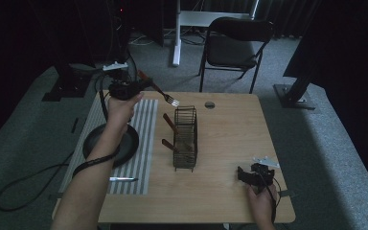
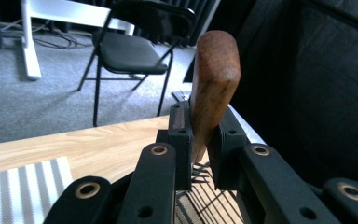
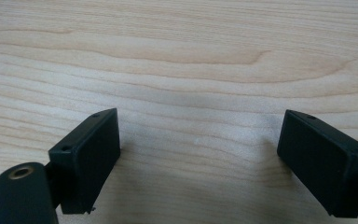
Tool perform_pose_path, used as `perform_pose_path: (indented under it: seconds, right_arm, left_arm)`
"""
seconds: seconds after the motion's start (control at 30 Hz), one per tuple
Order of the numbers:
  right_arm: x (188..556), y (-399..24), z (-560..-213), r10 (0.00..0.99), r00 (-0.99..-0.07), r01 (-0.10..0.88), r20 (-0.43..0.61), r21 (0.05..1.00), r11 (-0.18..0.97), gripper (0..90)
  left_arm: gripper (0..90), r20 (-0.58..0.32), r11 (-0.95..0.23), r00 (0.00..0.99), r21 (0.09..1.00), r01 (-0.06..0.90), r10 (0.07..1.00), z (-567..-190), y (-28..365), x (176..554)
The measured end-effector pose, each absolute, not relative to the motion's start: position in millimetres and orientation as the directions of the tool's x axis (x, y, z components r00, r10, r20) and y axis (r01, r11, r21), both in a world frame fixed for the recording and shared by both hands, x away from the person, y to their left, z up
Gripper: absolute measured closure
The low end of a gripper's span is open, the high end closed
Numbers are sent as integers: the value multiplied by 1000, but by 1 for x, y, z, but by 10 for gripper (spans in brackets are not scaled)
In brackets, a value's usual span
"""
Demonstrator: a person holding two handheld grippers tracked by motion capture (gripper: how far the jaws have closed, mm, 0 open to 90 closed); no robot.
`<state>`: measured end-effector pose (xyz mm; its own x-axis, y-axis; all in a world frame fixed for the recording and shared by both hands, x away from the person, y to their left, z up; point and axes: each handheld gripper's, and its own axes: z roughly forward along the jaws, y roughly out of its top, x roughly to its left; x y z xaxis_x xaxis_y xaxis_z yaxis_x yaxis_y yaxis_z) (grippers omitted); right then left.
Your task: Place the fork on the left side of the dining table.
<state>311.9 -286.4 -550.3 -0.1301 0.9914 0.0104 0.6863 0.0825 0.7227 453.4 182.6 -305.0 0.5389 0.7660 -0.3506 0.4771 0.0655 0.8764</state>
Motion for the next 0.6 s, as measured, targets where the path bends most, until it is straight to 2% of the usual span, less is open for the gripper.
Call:
perform_pose_path:
  seconds: [0.27,0.37,0.47,0.57,0.6]
  right_arm:
    - [312,-286,-550,991,-130,686,9,723,83,127]
    - [312,-286,-550,992,-129,687,11,722,81,128]
    - [312,-286,-550,992,-128,687,10,722,81,128]
    - [312,-286,-550,992,-128,687,10,722,81,128]
    - [312,-286,-550,992,-128,687,10,722,81,128]
  left_arm:
    - [806,-305,66,479,889,453,823,-305,214,453]
    - [806,-319,85,453,882,464,833,-312,225,455]
    - [806,-361,137,404,863,486,841,-328,242,459]
    - [806,-344,125,383,861,493,857,-336,247,461]
    - [806,-338,118,360,850,514,870,-351,252,467]
